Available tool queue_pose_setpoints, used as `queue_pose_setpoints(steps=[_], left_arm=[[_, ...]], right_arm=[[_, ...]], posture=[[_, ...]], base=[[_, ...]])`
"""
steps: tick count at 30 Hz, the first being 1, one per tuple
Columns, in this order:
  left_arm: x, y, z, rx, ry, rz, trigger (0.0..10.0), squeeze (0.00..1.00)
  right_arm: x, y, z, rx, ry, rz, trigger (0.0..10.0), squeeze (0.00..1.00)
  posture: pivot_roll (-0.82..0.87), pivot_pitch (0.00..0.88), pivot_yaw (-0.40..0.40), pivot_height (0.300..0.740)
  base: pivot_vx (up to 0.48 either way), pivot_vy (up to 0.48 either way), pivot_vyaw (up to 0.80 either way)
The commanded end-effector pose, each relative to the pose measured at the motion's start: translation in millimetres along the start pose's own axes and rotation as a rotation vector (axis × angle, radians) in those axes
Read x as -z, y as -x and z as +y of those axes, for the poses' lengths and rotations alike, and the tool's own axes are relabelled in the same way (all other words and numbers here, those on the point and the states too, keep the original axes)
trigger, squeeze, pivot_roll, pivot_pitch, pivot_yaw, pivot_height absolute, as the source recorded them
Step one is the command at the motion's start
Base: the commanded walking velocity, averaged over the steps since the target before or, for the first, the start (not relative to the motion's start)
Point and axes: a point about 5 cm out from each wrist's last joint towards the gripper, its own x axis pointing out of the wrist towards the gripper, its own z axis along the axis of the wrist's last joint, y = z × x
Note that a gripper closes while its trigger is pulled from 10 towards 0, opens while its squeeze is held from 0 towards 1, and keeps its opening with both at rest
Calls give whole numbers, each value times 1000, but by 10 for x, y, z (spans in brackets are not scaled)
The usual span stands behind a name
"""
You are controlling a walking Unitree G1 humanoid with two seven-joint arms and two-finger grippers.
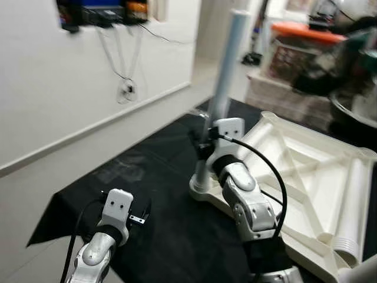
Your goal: Building children table
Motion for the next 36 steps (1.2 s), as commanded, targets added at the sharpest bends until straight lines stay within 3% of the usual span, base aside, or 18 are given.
queue_pose_setpoints(steps=[1, 8, 9, 10, 12, 13, 14, 15, 17, 18, 22, 23, 25, 26, 27, 31, 32, 36], left_arm=[[36, 0, -20, 5, 5, 10, 10000, 0], [8, -17, -10, 5, 4, 0, 10000, 0], [6, -15, -8, 6, 4, -1, 10000, 0], [6, -7, -9, 9, 3, -1, 10000, 0], [14, 12, -8, 7, 5, 2, 10000, 0], [14, 12, -8, 7, 5, 2, 10000, 0], [49, 55, -5, 1, 5, 14, 10000, 0], [49, 55, -5, 1, 5, 14, 10000, 0], [73, 77, -13, 1, 5, 21, 10000, 0], [73, 77, -13, 1, 5, 21, 10000, 0], [68, 57, -29, 5, 8, 22, 10000, 0], [62, 45, -35, 7, 8, 21, 10000, 0], [62, 45, -35, 7, 8, 21, 10000, 0], [56, 36, -39, 10, 8, 20, 10000, 0], [54, 29, -40, 14, 8, 19, 10000, 0], [54, 24, -39, 19, 8, 19, 10000, 0], [53, 23, -39, 19, 8, 18, 10000, 0], [42, 29, -33, 16, 7, 15, 10000, 0]], right_arm=[[-173, -56, 191, -389, -59, -58, 10000, 0], [-1, -7, 412, -785, 3, 28, 10000, 0], [23, 1, 451, -811, 1, 36, 3333, 0], [28, 46, 525, -874, -16, 25, 118, 0], [40, 39, 561, -841, -23, 15, 0, 0], [40, 39, 561, -841, -23, 15, 0, 0], [115, -121, 464, -546, 55, 25, 0, 0], [115, -121, 464, -546, 55, 25, 0, 0], [172, -215, 215, -161, 126, 57, 0, 0], [172, -215, 215, -161, 126, 57, 0, 0], [255, 33, -282, 440, 155, 121, 0, 0], [247, 90, -266, 461, 157, 116, 4667, 0], [247, 90, -266, 461, 157, 116, 4667, 0], [239, 128, -219, 449, 159, 112, 8706, 0], [196, 124, -111, 362, 159, 76, 10000, 0], [128, 68, 103, 86, 71, 10, 10000, 0], [91, 45, 79, 38, 51, -15, 10000, 1000], [-41, -110, 19, -74, 60, -32, 10000, 1000]], posture=[[93, 0, -106, 740], [111, 0, -118, 740], [112, 0, -118, 740], [116, 0, -120, 740], [115, 0, -119, 740], [115, 0, -119, 740], [111, 0, -115, 740], [111, 0, -115, 740], [108, 0, -114, 740], [108, 0, -114, 740], [92, 0, -102, 740], [92, 0, -102, 740], [92, 0, -102, 740], [86, 0, -98, 740], [81, 0, -94, 740], [82, 0, -95, 740], [89, 0, -99, 740], [100, 0, -110, 740]], base=[[0, 0, 0], [0, 0, 0], [0, 0, 0], [0, 0, 0], [0, 0, 0], [0, 0, 0], [0, 0, 0], [0, 0, 0], [0, 0, 0], [0, 0, 0], [0, 0, 0], [0, 0, 0], [0, 0, 0], [0, 0, 0], [0, 0, 0], [0, 0, 0], [0, 0, 0], [0, 0, 0]])
